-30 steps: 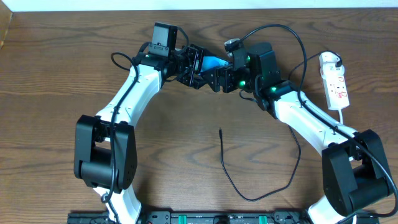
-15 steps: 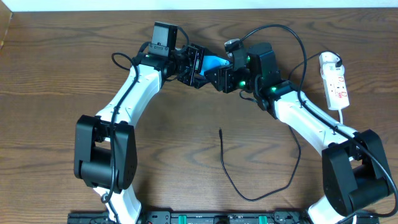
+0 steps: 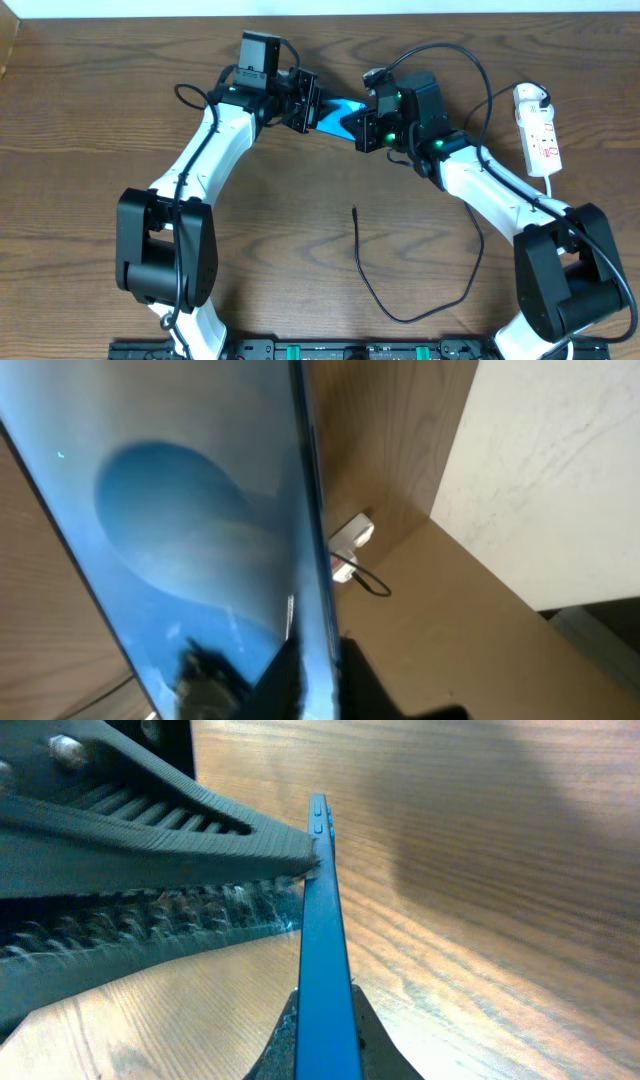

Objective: Plug charger to phone and switch on socket

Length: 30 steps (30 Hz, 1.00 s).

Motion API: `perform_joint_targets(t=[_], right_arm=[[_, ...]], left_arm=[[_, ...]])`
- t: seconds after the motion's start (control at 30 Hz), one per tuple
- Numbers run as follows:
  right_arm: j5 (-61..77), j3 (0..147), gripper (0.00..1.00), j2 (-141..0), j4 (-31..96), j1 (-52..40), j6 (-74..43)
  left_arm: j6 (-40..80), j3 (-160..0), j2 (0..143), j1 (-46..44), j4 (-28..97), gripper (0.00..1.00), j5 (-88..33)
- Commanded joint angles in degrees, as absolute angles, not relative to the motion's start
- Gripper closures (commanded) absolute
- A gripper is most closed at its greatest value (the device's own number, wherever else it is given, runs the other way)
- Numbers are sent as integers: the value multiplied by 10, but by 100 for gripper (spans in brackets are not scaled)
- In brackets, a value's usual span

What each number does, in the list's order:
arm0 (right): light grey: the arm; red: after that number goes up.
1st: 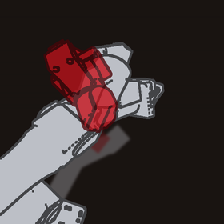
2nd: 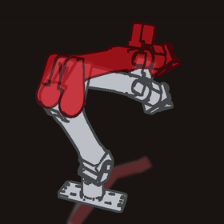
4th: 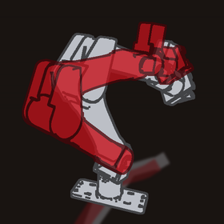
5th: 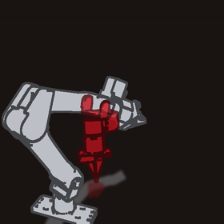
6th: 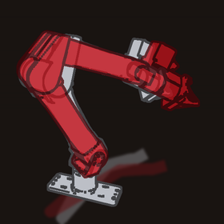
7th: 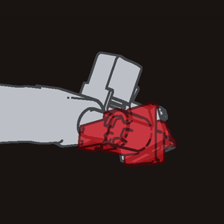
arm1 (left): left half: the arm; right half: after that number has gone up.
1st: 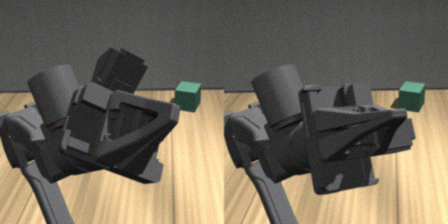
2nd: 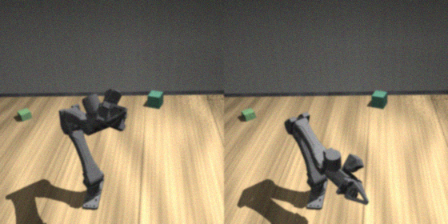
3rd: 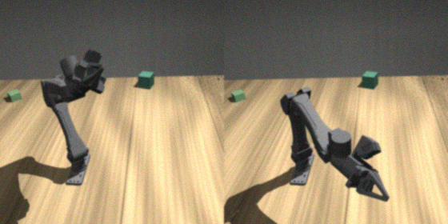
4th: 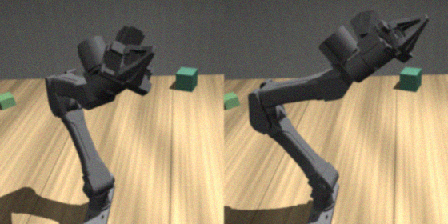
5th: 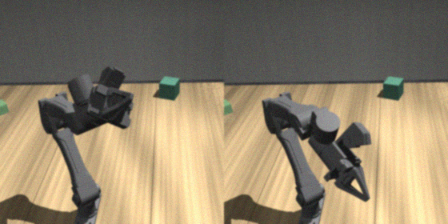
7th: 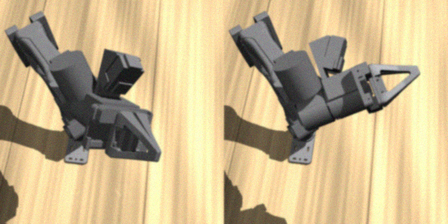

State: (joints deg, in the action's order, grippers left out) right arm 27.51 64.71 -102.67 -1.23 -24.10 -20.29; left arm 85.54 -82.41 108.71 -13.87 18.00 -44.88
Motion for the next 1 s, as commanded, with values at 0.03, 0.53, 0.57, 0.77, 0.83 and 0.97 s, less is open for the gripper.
perform_joint_targets(t=[0.03, 0.53, 0.57, 0.77, 0.83, 0.97], right_arm=[[291, 659, 99, -1020, -36, -238, -197], [291, 659, 99, -1020, -52, -111, -432], [291, 659, 99, -1020, -54, -107, -472], [352, 659, 99, -1020, -126, -95, -698], [366, 659, 99, -1020, -159, -96, -746], [360, 659, 99, -1020, -210, -104, -808]], left_arm=[[847, -824, 1077, -145, 189, 83, -465], [837, -824, 1077, -144, 67, 9, -529], [837, -824, 1077, -144, 67, 9, -523], [837, -824, 1077, -144, 67, 9, -451], [837, -824, 1077, -144, 67, 9, -418], [837, -824, 1077, -144, 67, 9, -352]])
